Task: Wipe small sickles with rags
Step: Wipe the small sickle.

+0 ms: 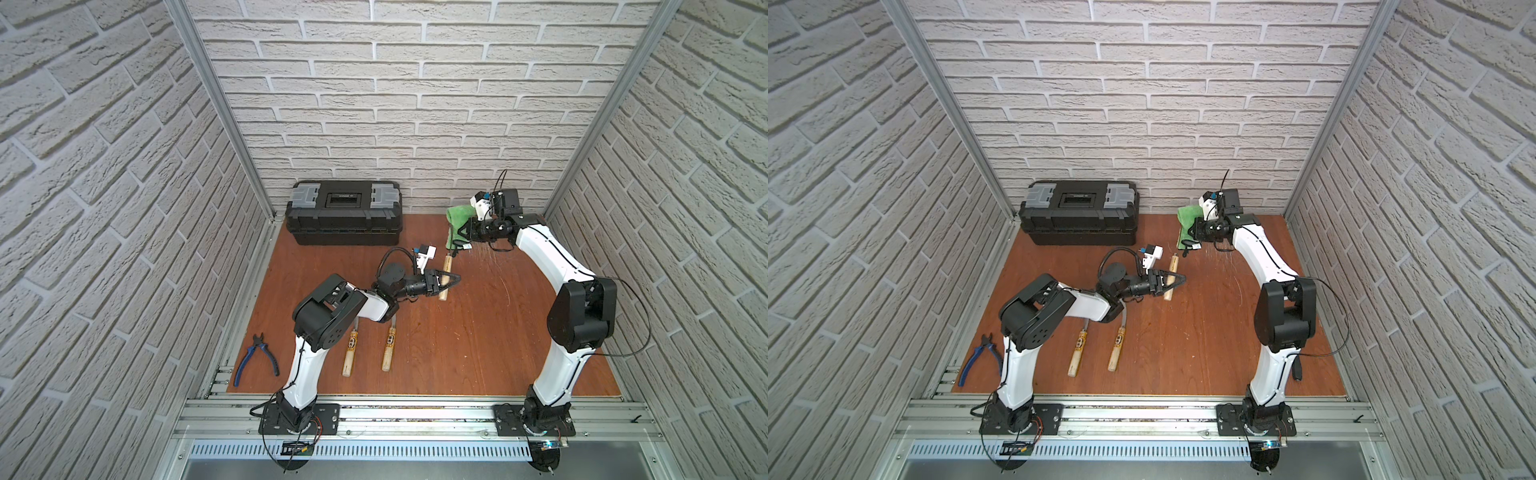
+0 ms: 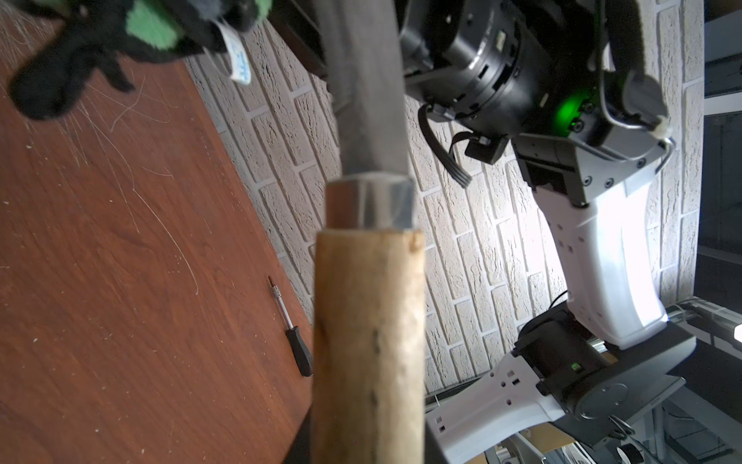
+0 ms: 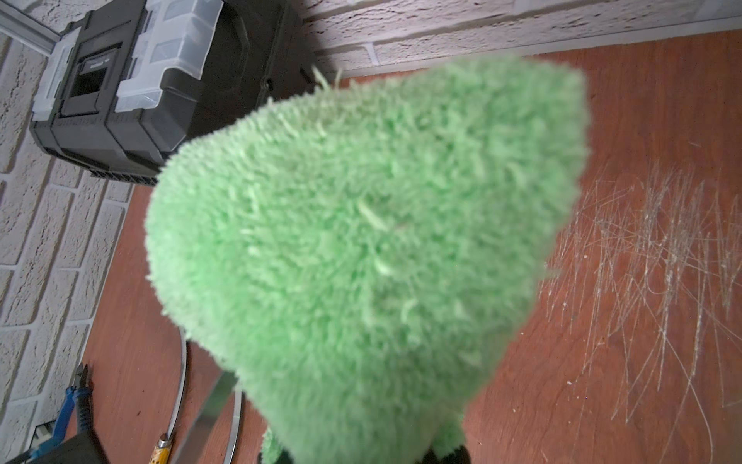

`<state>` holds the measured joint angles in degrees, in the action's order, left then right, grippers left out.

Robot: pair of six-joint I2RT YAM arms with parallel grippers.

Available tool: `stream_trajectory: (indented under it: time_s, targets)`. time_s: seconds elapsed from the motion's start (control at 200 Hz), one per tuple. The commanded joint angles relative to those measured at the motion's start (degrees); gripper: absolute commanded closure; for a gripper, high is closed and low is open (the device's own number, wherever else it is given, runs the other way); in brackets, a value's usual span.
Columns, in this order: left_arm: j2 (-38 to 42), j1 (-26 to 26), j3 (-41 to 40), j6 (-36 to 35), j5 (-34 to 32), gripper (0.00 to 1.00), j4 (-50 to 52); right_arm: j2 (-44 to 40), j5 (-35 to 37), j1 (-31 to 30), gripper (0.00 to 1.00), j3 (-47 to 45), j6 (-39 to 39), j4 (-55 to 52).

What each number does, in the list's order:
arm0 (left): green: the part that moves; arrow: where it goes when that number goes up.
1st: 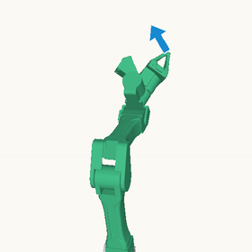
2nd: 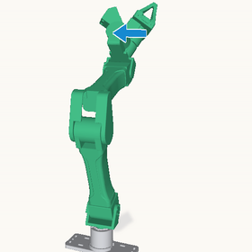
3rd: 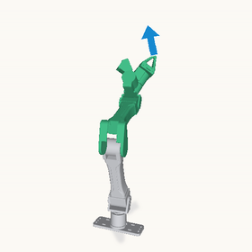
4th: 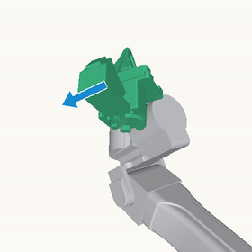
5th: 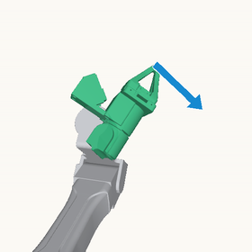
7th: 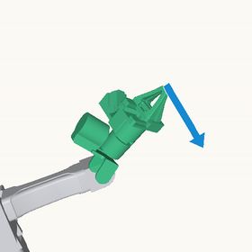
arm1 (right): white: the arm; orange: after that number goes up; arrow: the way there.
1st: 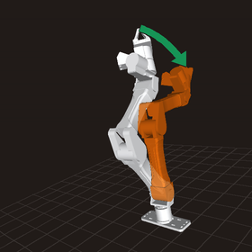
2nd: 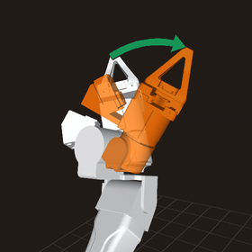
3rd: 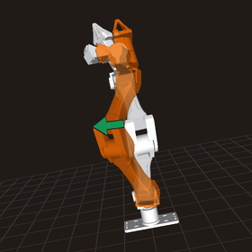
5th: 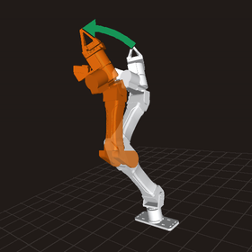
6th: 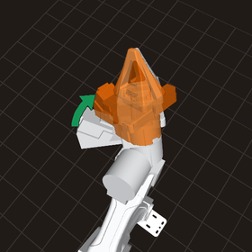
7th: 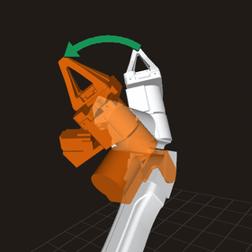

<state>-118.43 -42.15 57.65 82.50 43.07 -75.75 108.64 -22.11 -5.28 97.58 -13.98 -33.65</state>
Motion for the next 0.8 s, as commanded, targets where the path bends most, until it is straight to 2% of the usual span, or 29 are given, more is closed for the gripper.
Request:
stream_trajectory:
  time_s: [0.0,0.24,0.535,0.795]
  targets:
    - [2.2,-0.4,-0.4,-0.8,-0.1,1.0,-4.7,0.5,-0.9,0.2,0.97,2.2,-1.8,2.8]
    - [1.8,-0.4,-0.1,-0.7,-0.1,1.0,-4.7,1.3,-9.0,0.2,0.97,1.1,-4.2,8.4]
    - [0.5,0.0,0.6,-0.6,0.3,1.0,-4.6,-3.4,-18.2,0.2,0.97,-5.1,-5.7,14.7]
    - [0.3,0.8,1.1,-0.5,0.9,1.0,-4.6,-8.6,-21.3,-0.2,0.97,-8.2,-1.9,13.3]
